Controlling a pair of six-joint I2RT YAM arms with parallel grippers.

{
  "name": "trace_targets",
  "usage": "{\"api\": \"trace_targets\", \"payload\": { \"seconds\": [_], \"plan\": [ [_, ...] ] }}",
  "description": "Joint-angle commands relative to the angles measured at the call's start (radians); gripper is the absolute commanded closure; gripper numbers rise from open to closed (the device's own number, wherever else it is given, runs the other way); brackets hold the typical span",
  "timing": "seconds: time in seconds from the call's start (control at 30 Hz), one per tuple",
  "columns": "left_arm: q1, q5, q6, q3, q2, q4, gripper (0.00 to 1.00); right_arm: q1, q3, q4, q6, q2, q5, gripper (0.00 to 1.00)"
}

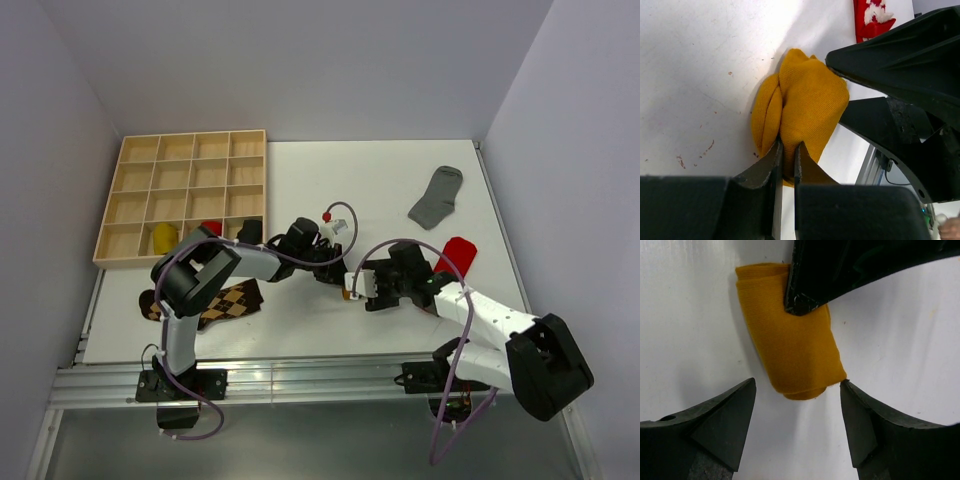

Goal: Roll the socks
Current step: Roll the sock at the center of the board.

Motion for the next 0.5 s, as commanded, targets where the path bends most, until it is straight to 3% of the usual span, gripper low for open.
{"api": "trace_targets", "payload": {
  "seconds": [0.0,0.2,0.3,0.37,0.43,0.47],
  "plan": [
    [0.008,-0.017,0.060,-0.004,0.082,-0.173,1.00,0.019,0.044,0.053,-0.010,0.042,0.019,0.26],
    [0.027,0.031,0.042,0.015,0.107,-0.170,1.00,0.022,0.094,0.036,-0.017,0.157,0.042,0.29],
    [0.035,0.038,0.043,0.024,0.108,-0.177,1.00,0.024,0.159,-0.022,0.003,0.232,0.049,0.43],
    [0.035,0.035,0.039,0.024,0.099,-0.171,0.99,0.022,0.202,-0.067,0.015,0.276,0.048,0.58],
    [0.035,0.029,0.036,0.024,0.090,-0.171,0.96,0.024,0.228,-0.113,0.020,0.290,0.037,0.62],
    [0.034,0.020,0.037,0.022,0.079,-0.171,0.95,0.022,0.236,-0.130,0.018,0.304,0.032,0.71]
  ]
}}
